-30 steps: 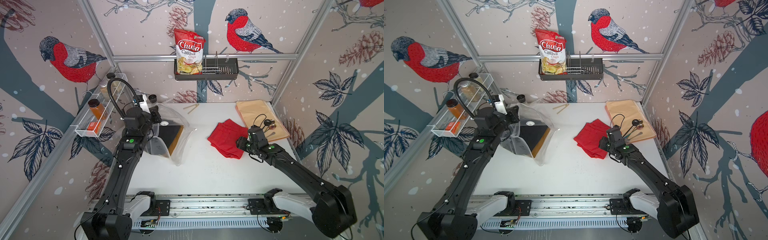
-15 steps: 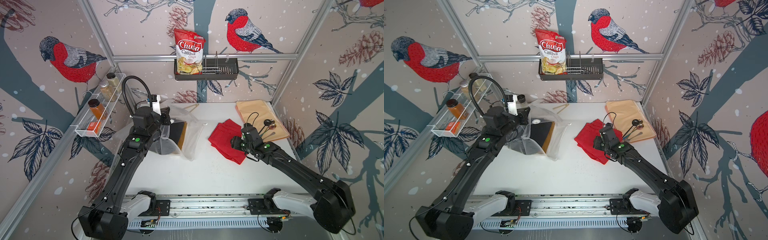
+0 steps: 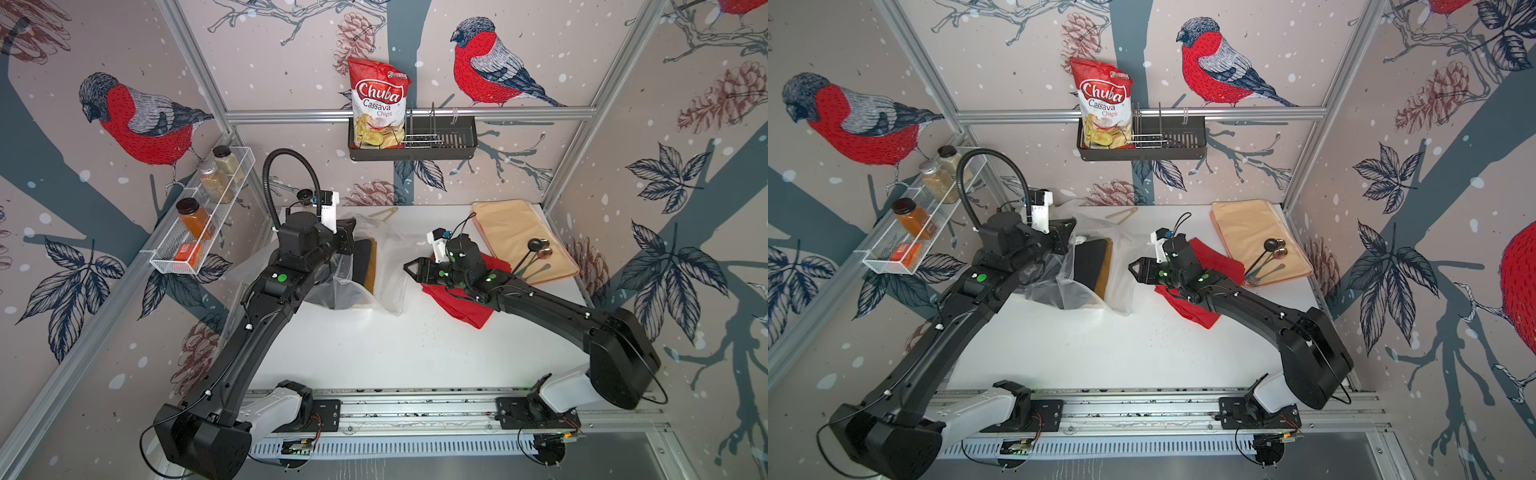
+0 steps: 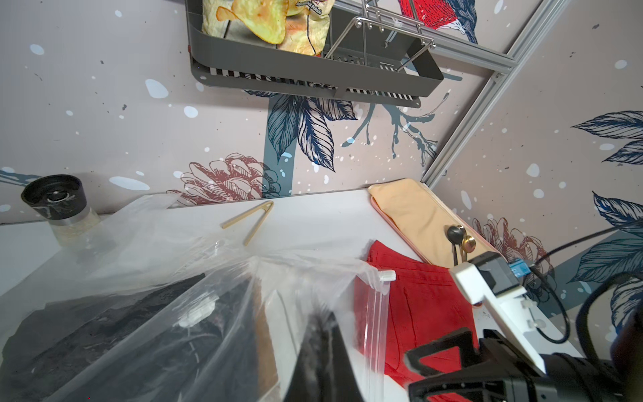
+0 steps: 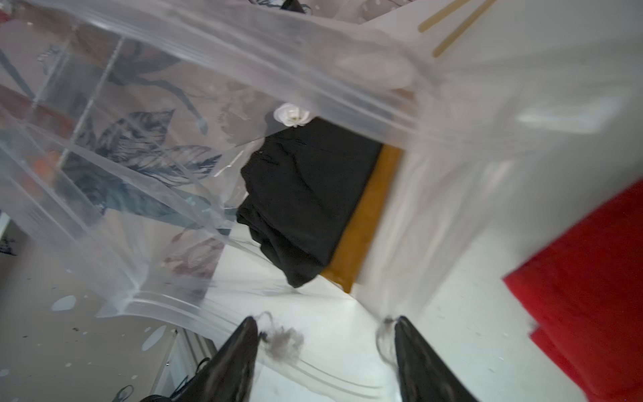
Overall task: Take the trousers out of the vacuum bag
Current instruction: Take out the trousers from the vacuum bag.
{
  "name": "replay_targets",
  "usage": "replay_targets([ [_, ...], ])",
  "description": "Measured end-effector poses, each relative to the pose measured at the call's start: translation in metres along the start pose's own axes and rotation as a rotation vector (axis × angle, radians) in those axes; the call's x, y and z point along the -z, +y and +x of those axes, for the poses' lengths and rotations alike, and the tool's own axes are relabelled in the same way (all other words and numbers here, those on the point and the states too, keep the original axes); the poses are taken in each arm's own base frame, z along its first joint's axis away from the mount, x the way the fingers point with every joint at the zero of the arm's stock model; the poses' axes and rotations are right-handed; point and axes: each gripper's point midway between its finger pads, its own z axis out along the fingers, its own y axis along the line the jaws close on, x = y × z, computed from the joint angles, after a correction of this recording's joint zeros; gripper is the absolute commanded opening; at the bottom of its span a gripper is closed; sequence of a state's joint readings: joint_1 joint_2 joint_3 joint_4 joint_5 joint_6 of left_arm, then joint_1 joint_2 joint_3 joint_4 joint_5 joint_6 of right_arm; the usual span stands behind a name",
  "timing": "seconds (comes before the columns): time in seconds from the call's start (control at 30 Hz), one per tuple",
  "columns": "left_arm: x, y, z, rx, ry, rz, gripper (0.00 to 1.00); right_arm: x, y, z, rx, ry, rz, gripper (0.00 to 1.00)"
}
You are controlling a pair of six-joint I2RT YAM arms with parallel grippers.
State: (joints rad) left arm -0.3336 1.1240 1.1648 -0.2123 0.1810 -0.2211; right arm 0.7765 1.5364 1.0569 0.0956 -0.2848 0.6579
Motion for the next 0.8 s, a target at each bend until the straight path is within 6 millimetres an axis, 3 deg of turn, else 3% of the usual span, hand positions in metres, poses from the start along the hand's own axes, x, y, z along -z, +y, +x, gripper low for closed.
replay_targets([
  [0.1,-0.001,-0.006,0.002,-0.004,0.006,0.012,0.0,-0.016,0.018,0.0,-0.005,0.005,-0.056,0.61],
  [0.27,-0.004,-0.008,0.005,-0.006,0.012,0.012,0.0,-0.044,0.023,0.008,-0.022,0.026,-0.078,0.59],
  [0.5,-0.01,-0.016,0.009,0.004,0.026,0.027,0.0,-0.086,0.007,0.02,-0.077,0.068,-0.043,0.59],
  [0.8,-0.011,-0.027,0.01,0.013,0.025,0.05,0.0,-0.117,-0.01,0.03,-0.137,0.099,-0.012,0.59],
])
